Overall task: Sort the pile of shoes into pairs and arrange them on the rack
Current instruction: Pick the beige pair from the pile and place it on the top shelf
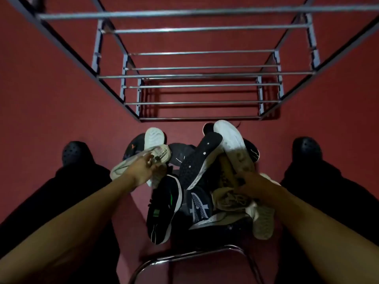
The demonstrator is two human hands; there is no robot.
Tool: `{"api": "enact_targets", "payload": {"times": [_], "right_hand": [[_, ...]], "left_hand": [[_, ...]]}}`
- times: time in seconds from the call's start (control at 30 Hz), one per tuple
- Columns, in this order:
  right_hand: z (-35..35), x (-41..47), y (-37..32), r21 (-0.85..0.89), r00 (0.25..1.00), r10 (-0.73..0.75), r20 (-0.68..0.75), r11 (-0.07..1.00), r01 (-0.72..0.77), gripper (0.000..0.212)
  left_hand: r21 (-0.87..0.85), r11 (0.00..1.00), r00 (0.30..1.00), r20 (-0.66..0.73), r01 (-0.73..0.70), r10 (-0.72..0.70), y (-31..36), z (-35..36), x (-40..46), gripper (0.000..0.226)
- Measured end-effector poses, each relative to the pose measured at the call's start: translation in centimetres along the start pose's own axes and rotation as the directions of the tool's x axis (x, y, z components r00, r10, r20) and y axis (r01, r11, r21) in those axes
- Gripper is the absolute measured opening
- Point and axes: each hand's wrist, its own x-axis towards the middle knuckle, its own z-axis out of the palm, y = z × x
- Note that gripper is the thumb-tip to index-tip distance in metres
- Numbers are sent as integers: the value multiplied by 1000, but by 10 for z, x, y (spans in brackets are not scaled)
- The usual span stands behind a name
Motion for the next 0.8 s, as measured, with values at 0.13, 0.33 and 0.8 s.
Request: {"api": "enact_targets", "payload": {"times": [0.13,0.33,0.8], "right_hand": [[21,16,-1,-103,997,-23,77,994,31,21],[40,29,-1,-188,999,50,-11,981,-51,28],[16,-11,-23,13,998,-63,11,998,63,30]], "left_hand": [[-105,990,993,86,94,-85,-14,23,5,34],[-171,981,988,140,89,-65,-16,40,2,33],[-336,942,982,173,-13,76,24,39,-43,32]]}}
